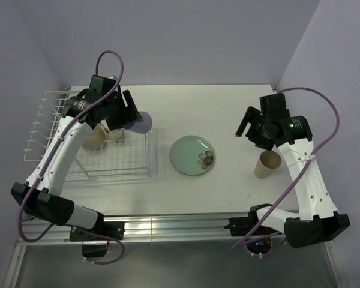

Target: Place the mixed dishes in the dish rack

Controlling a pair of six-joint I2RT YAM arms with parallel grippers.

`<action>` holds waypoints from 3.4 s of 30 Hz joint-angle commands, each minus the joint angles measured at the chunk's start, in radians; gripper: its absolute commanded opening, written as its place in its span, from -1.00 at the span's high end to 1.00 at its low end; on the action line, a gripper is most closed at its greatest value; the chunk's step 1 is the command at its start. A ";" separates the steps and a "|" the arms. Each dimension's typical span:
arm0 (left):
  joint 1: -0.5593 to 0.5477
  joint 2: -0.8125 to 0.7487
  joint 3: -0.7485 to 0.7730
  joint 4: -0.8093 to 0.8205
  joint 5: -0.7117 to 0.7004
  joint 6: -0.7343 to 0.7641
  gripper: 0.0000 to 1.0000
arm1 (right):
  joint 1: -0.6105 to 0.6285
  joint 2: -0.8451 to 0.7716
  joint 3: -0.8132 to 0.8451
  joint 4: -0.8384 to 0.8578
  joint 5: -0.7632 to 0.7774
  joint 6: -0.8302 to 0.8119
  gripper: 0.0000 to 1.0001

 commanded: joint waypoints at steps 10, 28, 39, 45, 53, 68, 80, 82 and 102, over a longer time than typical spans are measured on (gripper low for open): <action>0.050 0.200 0.104 -0.023 -0.095 0.107 1.00 | -0.181 -0.142 -0.158 -0.132 0.155 0.044 -0.68; 0.112 0.437 0.189 -0.008 -0.113 0.174 1.00 | -0.276 -0.216 -0.142 -0.210 0.110 0.044 -0.68; 0.113 0.480 0.178 -0.017 -0.127 0.190 0.12 | -0.355 -0.231 -0.228 -0.193 0.017 0.058 -0.68; 0.113 0.477 0.170 -0.016 -0.133 0.187 -0.60 | -0.382 -0.242 -0.293 -0.172 0.004 0.064 -0.68; 0.113 0.418 0.173 0.023 -0.124 0.184 -0.99 | -0.431 -0.213 -0.219 -0.205 0.031 0.047 -0.68; 0.081 0.230 0.152 0.199 -0.038 0.208 -0.98 | -0.556 -0.095 -0.179 -0.216 0.147 0.022 -0.68; 0.072 0.142 0.078 0.316 0.083 0.216 -0.98 | -0.617 0.025 -0.285 -0.025 0.072 0.071 -0.63; 0.072 0.124 0.066 0.323 0.089 0.204 -0.98 | -0.615 0.029 -0.362 0.024 0.052 0.081 -0.61; 0.018 -0.019 0.096 0.136 0.092 0.098 -0.99 | -0.568 0.083 -0.529 0.333 -0.055 0.068 1.00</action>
